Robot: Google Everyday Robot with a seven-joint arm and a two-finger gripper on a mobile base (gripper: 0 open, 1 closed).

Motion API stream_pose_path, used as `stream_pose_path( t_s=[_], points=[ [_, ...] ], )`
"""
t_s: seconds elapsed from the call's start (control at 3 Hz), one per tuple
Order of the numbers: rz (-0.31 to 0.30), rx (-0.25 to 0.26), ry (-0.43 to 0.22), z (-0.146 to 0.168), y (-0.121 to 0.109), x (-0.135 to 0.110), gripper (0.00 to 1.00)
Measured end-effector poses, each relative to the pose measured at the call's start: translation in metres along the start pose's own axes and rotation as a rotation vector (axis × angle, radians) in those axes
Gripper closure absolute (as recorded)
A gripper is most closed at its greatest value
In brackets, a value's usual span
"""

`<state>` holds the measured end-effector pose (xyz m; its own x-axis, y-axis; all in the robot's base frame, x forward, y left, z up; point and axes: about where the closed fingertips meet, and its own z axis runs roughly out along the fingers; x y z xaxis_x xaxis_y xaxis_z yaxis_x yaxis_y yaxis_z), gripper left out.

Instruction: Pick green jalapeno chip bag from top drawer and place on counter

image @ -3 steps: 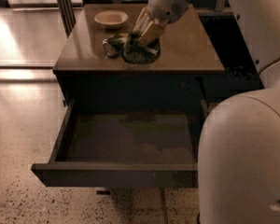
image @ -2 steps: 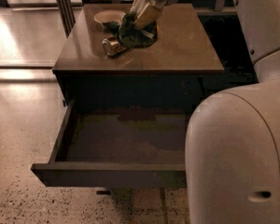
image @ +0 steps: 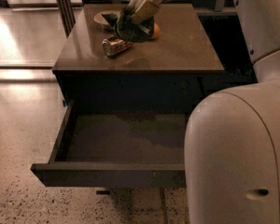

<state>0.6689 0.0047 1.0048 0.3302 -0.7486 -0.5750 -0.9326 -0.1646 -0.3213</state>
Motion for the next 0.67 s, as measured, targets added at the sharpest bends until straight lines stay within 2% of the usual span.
stream_pose_path(
  t_s=[0.33,0.67],
  points=[
    [-0.008,0.025,0.001,0.005,-0.01,0.0,1.0],
    [0.017,0.053,0.016,0.01,-0.025,0.022,1.0]
  ],
)
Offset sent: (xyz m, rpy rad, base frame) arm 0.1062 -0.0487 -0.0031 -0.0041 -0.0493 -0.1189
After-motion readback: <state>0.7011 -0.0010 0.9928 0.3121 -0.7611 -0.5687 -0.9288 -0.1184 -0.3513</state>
